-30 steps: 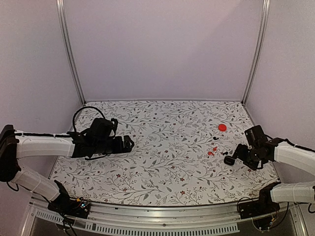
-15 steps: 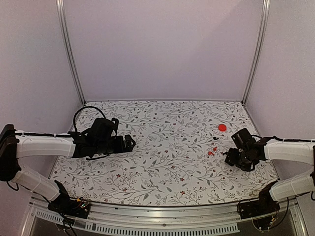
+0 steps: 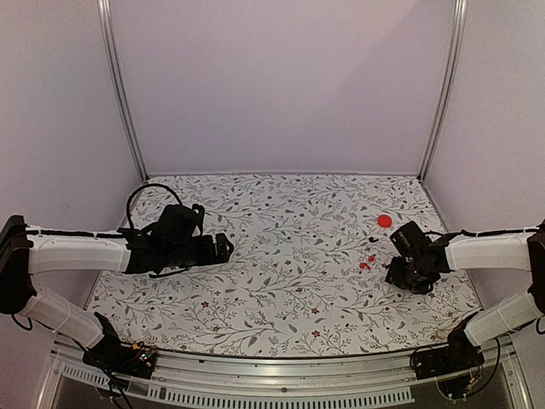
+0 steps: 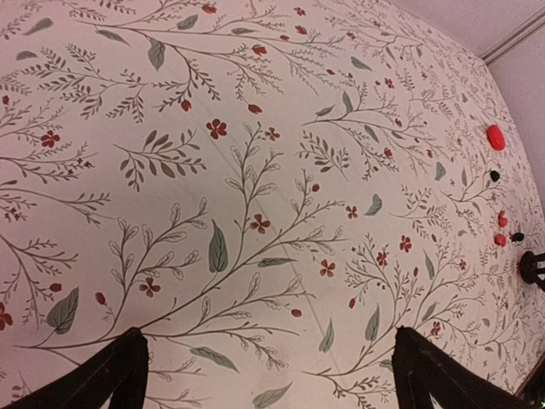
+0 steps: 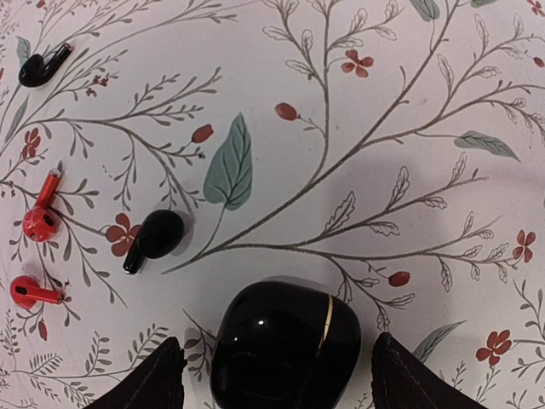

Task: Insert the wireless bluetooth earbuds into the charging case
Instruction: Pick up the charging case from the corner of the board.

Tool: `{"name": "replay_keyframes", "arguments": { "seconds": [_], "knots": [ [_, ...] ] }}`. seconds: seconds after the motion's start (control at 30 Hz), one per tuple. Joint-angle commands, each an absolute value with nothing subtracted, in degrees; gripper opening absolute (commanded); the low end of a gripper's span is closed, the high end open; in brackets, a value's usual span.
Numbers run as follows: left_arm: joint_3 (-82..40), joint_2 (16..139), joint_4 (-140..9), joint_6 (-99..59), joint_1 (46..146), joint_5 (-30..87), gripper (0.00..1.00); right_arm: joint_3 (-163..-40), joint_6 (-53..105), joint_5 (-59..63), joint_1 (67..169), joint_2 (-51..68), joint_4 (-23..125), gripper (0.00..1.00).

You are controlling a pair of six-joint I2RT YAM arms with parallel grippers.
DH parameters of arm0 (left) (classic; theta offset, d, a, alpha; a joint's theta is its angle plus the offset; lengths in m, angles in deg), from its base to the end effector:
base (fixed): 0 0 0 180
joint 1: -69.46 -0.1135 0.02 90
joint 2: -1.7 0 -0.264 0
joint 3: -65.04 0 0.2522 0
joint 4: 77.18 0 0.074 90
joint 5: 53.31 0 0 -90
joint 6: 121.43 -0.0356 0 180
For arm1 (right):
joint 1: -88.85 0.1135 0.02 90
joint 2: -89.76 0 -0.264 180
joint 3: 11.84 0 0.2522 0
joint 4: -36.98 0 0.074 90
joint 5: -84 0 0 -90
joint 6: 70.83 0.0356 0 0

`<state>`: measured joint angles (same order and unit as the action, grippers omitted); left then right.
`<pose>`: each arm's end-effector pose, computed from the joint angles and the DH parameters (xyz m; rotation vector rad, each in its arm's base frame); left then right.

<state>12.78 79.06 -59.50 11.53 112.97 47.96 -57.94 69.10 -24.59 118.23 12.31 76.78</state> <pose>0.2010 -0.1812 0.1901 -0.0904 2.3602 -0.5369 0.1910 0.0945 0.1380 0.5505 2.6279 -0.0539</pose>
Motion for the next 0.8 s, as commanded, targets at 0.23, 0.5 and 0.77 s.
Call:
{"name": "replay_keyframes", "arguments": {
  "seconds": [0.23,0.5,0.77],
  "knots": [
    [12.28,79.25,-59.34,10.67,113.79,49.34,1.00,-58.39,67.88,-27.91,118.80,11.77,76.39,0.64],
    [11.81,78.91,-58.52,10.63,113.76,49.80,1.00,-58.64,66.57,-28.34,118.77,9.33,75.87,0.57],
    [11.76,78.68,-57.73,9.93,113.76,50.33,1.00,-59.14,65.07,-27.02,118.81,10.30,75.64,0.45]
  ]
}}
